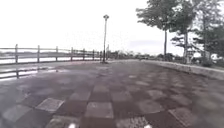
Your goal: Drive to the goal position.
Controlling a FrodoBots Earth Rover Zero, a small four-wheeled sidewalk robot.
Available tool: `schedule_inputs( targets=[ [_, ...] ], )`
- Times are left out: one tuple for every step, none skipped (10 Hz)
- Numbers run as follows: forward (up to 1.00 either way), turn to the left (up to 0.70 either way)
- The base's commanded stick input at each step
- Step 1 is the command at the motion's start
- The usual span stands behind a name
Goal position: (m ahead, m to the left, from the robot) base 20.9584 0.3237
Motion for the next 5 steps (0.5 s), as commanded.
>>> schedule_inputs(
  targets=[
    [0.85, 0.01],
    [0.85, 0.01],
    [0.85, 0.01],
    [0.85, 0.01],
    [0.85, 0.01]
  ],
)
